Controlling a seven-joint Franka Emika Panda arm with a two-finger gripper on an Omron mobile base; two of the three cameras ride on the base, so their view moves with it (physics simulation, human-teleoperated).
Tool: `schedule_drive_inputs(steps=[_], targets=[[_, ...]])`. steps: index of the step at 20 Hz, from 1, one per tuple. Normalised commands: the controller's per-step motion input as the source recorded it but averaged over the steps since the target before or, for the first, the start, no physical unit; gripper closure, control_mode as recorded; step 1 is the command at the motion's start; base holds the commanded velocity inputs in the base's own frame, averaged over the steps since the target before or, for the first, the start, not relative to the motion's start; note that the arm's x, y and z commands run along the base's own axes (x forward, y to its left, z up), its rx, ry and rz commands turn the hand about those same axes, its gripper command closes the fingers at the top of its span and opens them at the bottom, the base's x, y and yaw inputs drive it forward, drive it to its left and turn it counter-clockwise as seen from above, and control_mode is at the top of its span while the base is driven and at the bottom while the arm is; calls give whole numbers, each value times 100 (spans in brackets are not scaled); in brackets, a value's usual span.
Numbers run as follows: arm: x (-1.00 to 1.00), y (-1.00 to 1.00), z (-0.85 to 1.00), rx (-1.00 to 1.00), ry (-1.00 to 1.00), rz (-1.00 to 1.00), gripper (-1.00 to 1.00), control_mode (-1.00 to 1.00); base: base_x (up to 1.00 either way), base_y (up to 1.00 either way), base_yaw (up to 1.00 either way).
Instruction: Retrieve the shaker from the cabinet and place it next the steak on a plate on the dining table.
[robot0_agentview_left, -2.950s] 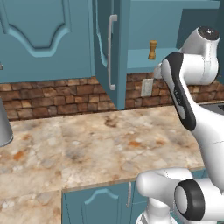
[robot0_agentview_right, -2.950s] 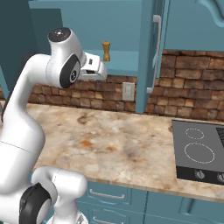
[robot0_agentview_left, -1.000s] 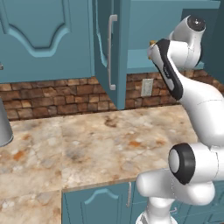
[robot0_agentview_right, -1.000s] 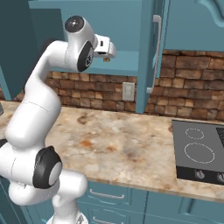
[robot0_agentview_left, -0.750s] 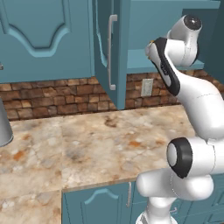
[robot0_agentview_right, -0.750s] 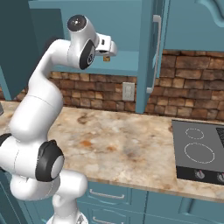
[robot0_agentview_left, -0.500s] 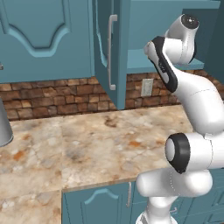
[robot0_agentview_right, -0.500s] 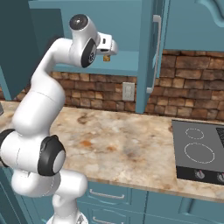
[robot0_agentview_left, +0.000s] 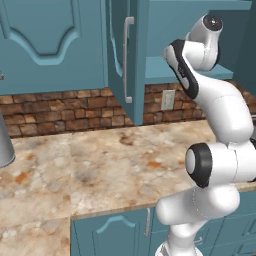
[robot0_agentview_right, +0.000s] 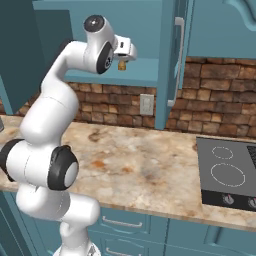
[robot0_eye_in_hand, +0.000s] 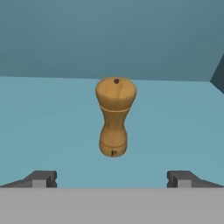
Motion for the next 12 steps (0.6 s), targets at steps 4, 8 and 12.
schedule_drive_inputs(steps=[4, 8, 12], targets=[[27, -7, 0, 0, 0, 0, -100, -100, 0, 0, 0], [27, -6, 0, 0, 0, 0, -100, -100, 0, 0, 0], [27, -4, 0, 0, 0, 0, -100, -100, 0, 0, 0]])
